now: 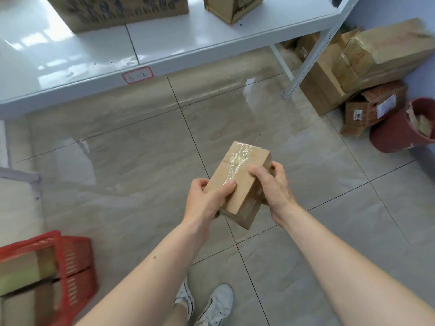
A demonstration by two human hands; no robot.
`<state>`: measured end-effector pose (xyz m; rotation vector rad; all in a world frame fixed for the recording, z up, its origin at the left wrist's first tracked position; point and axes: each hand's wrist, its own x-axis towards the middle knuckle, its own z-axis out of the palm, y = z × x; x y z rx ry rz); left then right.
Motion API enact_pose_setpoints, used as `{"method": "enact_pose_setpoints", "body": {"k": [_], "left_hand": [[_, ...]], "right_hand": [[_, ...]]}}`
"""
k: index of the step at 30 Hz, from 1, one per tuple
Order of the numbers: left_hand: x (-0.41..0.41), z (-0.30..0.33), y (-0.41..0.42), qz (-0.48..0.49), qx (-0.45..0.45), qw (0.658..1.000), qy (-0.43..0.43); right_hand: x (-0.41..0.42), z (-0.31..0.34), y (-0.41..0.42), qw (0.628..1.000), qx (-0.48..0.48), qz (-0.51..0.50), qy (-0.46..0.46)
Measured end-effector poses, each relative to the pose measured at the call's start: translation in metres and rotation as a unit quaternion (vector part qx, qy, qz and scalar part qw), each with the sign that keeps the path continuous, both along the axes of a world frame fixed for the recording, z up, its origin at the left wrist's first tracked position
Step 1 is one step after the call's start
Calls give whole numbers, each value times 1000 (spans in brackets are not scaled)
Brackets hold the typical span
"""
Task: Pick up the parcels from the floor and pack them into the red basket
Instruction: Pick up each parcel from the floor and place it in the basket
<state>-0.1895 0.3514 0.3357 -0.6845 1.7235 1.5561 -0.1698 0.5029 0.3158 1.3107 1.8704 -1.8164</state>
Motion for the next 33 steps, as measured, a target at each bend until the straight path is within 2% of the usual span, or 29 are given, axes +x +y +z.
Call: {"method": "enact_pose_setpoints", "body": {"k": [13, 22, 33], "left_hand": [[41, 14, -185, 105, 45, 992, 62], [83, 11, -333, 104, 58, 989, 85], [145, -12, -448, 189, 55, 976, 88]], "right_hand": [[15, 11, -193, 994, -38, 85, 53], [60, 9, -348, 988, -67, 103, 92], [112, -11, -474, 984, -84, 136, 78]]}}
